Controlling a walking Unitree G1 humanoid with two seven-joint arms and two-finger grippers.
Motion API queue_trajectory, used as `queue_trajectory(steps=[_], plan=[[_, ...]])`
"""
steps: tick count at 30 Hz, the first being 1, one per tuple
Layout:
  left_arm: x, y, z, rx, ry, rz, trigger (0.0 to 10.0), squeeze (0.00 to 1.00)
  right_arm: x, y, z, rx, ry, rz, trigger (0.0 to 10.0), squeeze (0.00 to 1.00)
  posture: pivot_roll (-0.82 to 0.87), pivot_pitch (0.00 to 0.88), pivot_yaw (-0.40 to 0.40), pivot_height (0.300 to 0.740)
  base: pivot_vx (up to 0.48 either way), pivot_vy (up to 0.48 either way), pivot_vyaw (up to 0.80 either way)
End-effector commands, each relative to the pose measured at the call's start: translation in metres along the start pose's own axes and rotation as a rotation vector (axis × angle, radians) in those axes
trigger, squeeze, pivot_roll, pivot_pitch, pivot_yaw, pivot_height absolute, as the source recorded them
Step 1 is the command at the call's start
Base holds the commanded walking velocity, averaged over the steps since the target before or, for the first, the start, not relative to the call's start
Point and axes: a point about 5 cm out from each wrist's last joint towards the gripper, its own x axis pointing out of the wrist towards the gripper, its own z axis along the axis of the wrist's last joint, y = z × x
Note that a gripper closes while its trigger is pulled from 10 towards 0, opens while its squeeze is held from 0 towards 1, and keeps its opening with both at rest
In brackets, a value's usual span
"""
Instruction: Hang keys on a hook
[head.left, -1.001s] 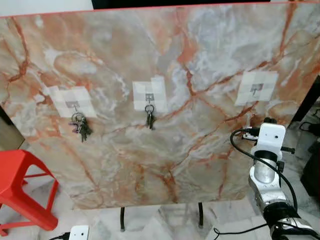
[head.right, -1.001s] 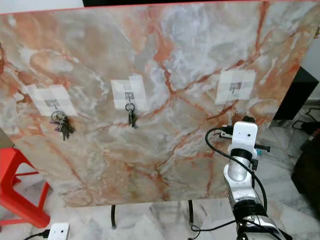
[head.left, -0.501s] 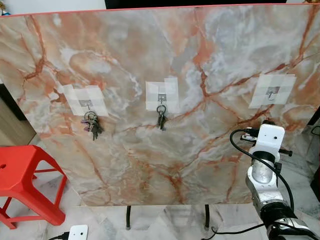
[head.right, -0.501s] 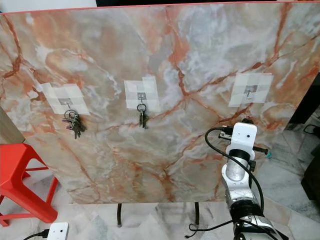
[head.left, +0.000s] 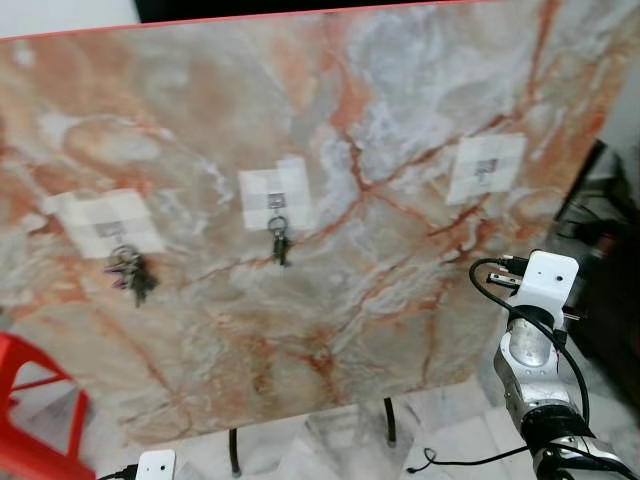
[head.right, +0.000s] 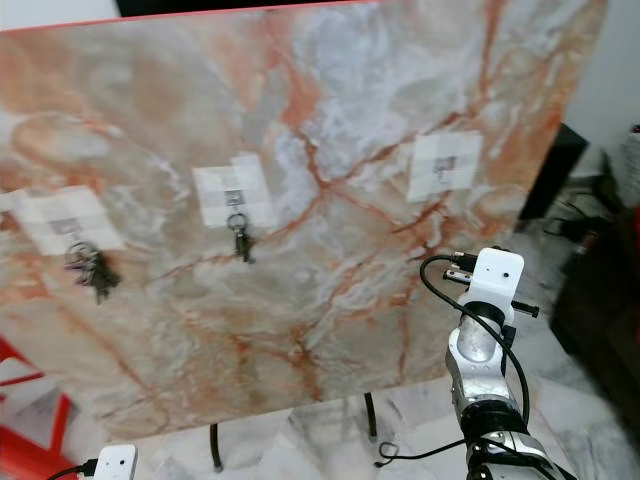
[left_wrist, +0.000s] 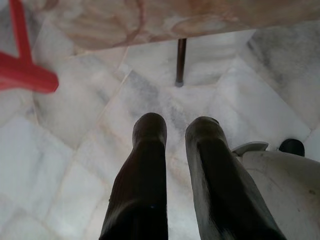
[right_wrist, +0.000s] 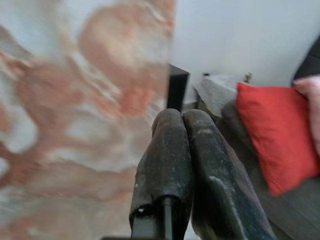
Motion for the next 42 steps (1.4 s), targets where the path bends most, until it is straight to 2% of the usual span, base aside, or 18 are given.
queue_trajectory(steps=[1, 5, 13, 19, 25, 38, 42], plan=[[-0.0011, 0.0015, -0.0042, -0.012, 0.014, 0.005, 10.0, 0.0, 0.0012, 0.0034, 0.0023, 0.012, 0.005, 0.007, 10.0, 0.0, 0.1, 0.0, 0.001, 0.74, 0.0, 0.0, -0.8], [-0.0011, 0.0015, -0.0042, -0.014, 0.014, 0.005, 10.0, 0.0, 0.0013, 0.0049, 0.0024, 0.016, 0.009, 0.014, 10.0, 0.0, 0.1, 0.0, 0.001, 0.74, 0.0, 0.0, -0.8], [-0.001, 0.0013, -0.0041, -0.012, 0.014, 0.004, 10.0, 0.0, 0.0013, 0.006, 0.0025, 0.017, 0.01, 0.02, 10.0, 0.0, 0.1, 0.0, 0.0, 0.74, 0.0, 0.0, 0.0], [-0.001, 0.0012, -0.0039, -0.01, 0.014, 0.001, 10.0, 0.0, 0.0008, 0.0072, 0.0028, 0.018, 0.008, 0.024, 10.0, 0.0, 0.11, 0.0, 0.0, 0.74, 0.0, 0.0, -0.76], [-0.001, 0.0012, -0.0037, -0.005, 0.014, -0.002, 10.0, 0.0, 0.0004, 0.0077, 0.0026, 0.03, 0.012, 0.023, 10.0, 0.0, 0.11, 0.0, 0.001, 0.74, 0.0, 0.0, 0.0], [-0.0009, 0.0011, -0.0035, 0.031, 0.018, -0.016, 10.0, 0.0, 0.0002, 0.01, 0.0026, 0.031, 0.015, 0.032, 10.0, 0.0, 0.11, 0.0, 0.001, 0.74, 0.0, 0.0, -0.8], [-0.0009, 0.0009, -0.0038, 0.022, 0.02, -0.02, 10.0, 0.0, 0.0, 0.0107, 0.0034, 0.031, 0.007, 0.036, 10.0, 0.0, 0.11, 0.0, 0.001, 0.74, 0.0, 0.0, 0.0]])
